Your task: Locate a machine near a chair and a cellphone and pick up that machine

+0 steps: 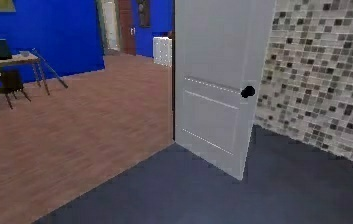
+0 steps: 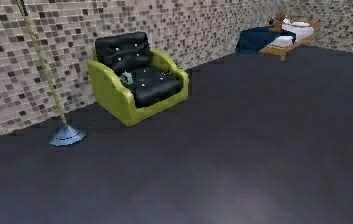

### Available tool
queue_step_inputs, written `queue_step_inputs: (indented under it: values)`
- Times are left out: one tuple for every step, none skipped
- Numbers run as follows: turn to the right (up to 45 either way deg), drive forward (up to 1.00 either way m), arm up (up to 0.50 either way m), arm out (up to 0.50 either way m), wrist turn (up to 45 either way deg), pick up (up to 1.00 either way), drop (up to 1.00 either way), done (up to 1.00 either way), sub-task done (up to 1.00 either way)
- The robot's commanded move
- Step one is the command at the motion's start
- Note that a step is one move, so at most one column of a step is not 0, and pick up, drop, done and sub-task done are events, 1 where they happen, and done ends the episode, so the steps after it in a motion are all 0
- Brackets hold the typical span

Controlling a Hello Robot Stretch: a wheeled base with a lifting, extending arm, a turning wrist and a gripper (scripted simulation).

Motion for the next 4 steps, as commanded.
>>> queue_step_inputs:
  values:
    - [0.0, 0.50, 0.00, 0.00, 0.0, 0.00, 0.00, 0.00, 0.00]
    - [-45.0, 0.00, 0.00, 0.00, 0.0, 0.00, 0.00, 0.00, 0.00]
    - [-3.0, 0.00, 0.00, 0.00, 0.0, 0.00, 0.00, 0.00, 0.00]
    - [0.0, 1.00, 0.00, 0.00, 0.0, 0.00, 0.00, 0.00, 0.00]
